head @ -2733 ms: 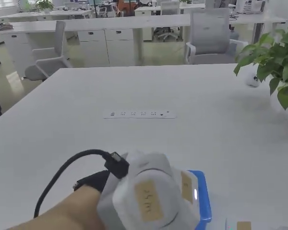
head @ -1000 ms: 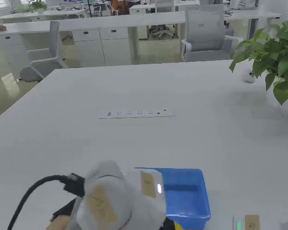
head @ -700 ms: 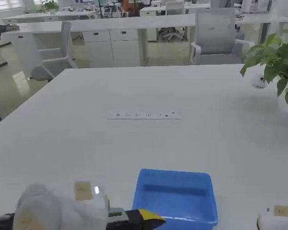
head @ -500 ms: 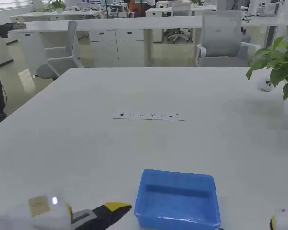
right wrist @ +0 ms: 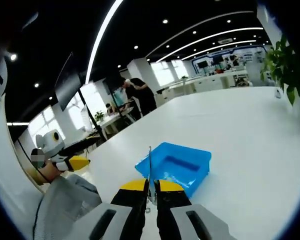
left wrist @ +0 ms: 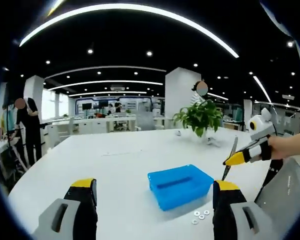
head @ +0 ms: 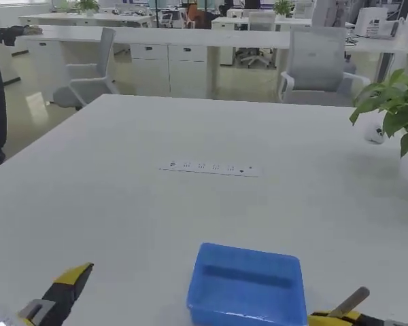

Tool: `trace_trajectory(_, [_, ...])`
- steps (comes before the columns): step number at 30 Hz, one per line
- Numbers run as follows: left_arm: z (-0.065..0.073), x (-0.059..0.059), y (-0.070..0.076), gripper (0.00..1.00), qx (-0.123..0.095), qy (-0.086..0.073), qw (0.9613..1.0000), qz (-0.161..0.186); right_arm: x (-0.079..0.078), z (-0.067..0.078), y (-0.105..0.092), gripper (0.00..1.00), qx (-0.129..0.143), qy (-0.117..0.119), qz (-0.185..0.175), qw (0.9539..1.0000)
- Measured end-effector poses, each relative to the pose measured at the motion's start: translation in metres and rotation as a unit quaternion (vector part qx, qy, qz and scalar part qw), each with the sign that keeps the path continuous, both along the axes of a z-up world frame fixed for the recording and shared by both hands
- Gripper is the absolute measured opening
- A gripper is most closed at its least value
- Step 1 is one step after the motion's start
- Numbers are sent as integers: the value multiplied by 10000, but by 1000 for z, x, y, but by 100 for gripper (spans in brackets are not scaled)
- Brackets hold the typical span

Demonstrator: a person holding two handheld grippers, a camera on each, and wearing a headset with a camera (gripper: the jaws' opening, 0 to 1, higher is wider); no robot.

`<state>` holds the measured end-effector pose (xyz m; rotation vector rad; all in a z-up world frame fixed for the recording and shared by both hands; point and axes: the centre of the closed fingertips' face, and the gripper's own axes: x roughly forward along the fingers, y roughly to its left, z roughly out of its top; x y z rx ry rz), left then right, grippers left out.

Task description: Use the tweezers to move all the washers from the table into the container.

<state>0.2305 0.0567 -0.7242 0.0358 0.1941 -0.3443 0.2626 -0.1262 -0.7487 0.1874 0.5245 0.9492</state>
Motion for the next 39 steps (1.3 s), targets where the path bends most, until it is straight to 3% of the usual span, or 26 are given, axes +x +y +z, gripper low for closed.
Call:
trace_trajectory(6, [-5, 0, -4, 99, 292, -4, 9995, -104, 23, 3, 3, 3, -369, -216, -45, 9991])
trace_trajectory(12, [-3, -1, -11, 99, 376, -87, 9988, -289, 43, 1, 16, 3, -566, -305, 56, 9979])
trace_trajectory(19, [-6, 0, -3, 99, 689, -75, 9975, -129, 63, -23, 28, 3, -997, -408, 234, 9939])
trace_trajectory(21, [-7, 0, -2, 99, 675, -70, 9976, -110, 67, -33, 28, 3, -1226, -547, 353, 9903])
trace_trajectory(25, [-8, 1, -2, 99, 623, -33, 9980, -121, 74, -49, 28, 3, -1462, -535, 376, 9871])
trace_trajectory(39, [-7, 0, 0, 97, 465, -23, 9989, -58, 80, -71, 31, 3, -1522, -398, 445, 9866])
